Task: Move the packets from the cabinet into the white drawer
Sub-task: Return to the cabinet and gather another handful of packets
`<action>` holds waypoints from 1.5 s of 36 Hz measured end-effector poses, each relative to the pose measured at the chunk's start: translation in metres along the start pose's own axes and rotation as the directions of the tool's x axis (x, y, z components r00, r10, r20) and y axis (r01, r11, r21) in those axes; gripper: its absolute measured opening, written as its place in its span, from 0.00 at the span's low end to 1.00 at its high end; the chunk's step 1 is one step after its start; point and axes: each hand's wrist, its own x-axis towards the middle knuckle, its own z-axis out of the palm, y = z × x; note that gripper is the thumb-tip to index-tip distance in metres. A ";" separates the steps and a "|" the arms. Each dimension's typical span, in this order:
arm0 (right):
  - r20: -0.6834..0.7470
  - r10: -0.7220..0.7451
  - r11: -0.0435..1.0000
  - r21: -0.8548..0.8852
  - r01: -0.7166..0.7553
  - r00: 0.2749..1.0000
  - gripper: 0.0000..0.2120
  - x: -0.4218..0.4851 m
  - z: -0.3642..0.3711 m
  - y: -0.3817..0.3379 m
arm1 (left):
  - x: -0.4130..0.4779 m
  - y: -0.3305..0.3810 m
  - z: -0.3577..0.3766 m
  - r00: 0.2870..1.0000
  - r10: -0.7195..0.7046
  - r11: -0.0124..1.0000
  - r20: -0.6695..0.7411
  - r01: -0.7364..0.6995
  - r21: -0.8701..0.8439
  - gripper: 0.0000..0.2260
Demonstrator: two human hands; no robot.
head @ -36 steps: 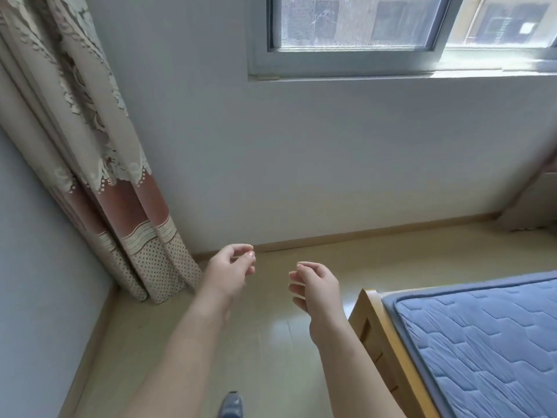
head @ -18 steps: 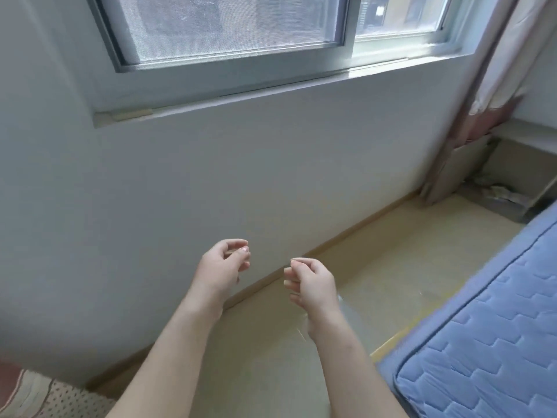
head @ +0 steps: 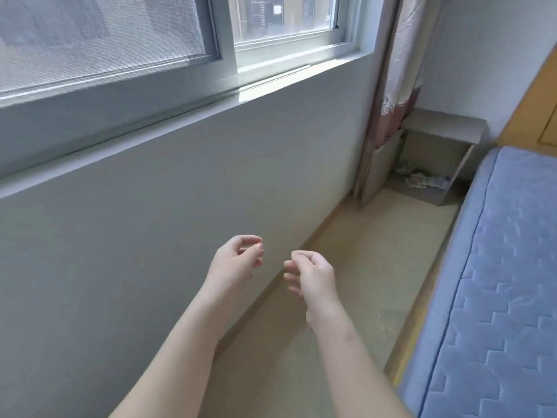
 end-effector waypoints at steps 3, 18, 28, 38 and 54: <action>-0.060 0.014 1.000 0.015 -0.013 0.998 0.06 0.041 -0.012 -0.015 | 0.047 0.012 0.026 0.999 -0.004 1.000 0.052 0.004 0.005 0.06; -0.281 0.034 0.999 0.042 -0.023 0.959 0.06 0.303 -0.024 -0.105 | 0.335 0.080 0.126 0.946 0.015 0.992 0.323 -0.054 0.113 0.06; -0.490 0.130 0.985 0.164 -0.055 0.862 0.06 0.433 -0.087 -0.150 | 0.469 0.122 0.255 0.856 -0.069 0.976 0.512 -0.048 0.211 0.05; -0.546 0.093 0.986 0.164 -0.003 0.833 0.07 0.596 -0.213 -0.237 | 0.587 0.175 0.436 0.813 -0.055 0.969 0.579 -0.096 0.227 0.05; -0.605 0.129 0.979 0.202 -0.005 0.786 0.07 0.803 -0.387 -0.347 | 0.758 0.250 0.685 0.790 -0.067 0.968 0.609 -0.096 0.231 0.05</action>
